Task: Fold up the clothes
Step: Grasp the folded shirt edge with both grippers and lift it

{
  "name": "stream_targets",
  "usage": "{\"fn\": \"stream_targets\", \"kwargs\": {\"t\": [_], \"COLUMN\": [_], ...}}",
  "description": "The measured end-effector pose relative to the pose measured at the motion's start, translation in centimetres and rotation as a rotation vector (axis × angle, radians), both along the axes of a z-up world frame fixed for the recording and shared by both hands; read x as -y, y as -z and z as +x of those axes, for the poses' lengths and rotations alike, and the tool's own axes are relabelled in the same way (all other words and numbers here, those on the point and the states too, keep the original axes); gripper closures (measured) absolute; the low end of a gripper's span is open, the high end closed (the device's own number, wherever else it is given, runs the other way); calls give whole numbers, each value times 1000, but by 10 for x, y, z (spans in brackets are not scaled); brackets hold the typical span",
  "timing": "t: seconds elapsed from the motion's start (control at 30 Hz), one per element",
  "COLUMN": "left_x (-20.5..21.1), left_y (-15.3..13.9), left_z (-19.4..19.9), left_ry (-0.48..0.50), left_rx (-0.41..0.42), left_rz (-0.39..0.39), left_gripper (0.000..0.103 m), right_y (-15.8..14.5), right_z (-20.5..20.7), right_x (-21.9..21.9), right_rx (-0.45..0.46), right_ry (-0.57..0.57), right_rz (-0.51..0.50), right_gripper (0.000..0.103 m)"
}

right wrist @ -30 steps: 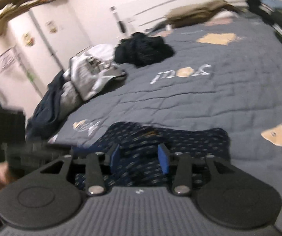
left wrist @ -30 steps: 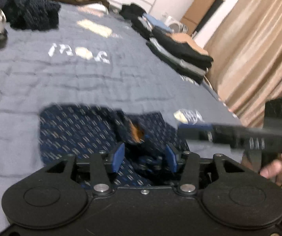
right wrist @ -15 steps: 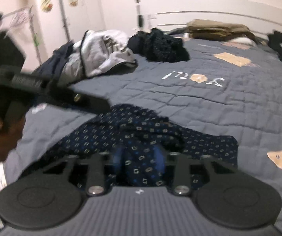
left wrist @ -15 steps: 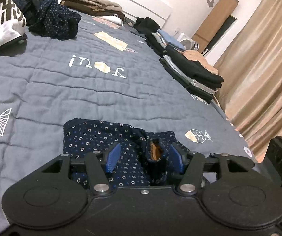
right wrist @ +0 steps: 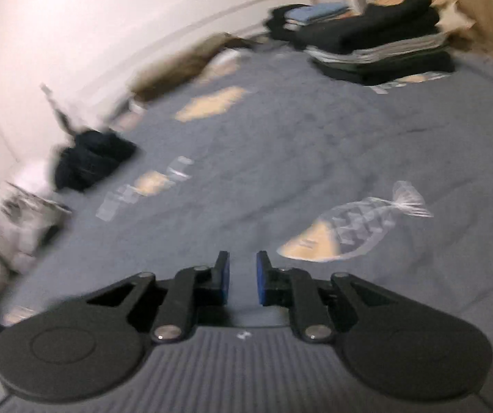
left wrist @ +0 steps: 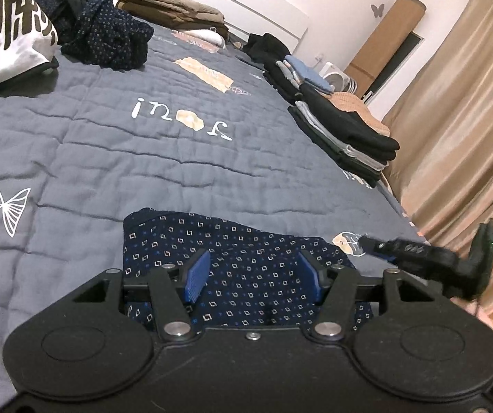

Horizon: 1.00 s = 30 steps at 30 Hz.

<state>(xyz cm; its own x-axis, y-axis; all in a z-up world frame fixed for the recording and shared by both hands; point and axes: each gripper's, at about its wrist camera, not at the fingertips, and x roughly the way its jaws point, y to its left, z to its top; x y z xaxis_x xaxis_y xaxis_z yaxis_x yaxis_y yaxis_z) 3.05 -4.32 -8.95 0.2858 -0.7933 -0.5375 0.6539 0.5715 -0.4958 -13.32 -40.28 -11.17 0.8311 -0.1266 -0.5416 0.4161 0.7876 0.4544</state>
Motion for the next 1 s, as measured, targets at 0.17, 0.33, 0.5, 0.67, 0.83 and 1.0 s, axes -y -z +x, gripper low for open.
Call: {"fn": "stream_targets", "kwargs": {"t": [0.17,0.33,0.5,0.67,0.83,1.0], "left_x": [1,4,11,9,2,-6], "left_y": [2,4,15,11,6,11], "left_z": [-1,-4,-10,-8,-15,-33], "left_ry": [7,62,105,86,78,88], "left_rx": [-3,-21,-23,-40,-93,-183], "left_rz": [7,-4,31,-4,-72,-123], "left_gripper": [48,43,41,41,41,39], "right_y": [-3,14,21,-11,-15,1], "right_z": [9,23,24,4,-20,-53], "right_x": [-17,-33,-27,-25,-54,-77], "right_rx": [23,-59,-82,-2,-24,-107], "right_ry": [-165,-243,-225,-257,-364,-366], "right_rz": [34,16,81,140,222,268], "right_gripper": [61,61,66,62,61,61]}}
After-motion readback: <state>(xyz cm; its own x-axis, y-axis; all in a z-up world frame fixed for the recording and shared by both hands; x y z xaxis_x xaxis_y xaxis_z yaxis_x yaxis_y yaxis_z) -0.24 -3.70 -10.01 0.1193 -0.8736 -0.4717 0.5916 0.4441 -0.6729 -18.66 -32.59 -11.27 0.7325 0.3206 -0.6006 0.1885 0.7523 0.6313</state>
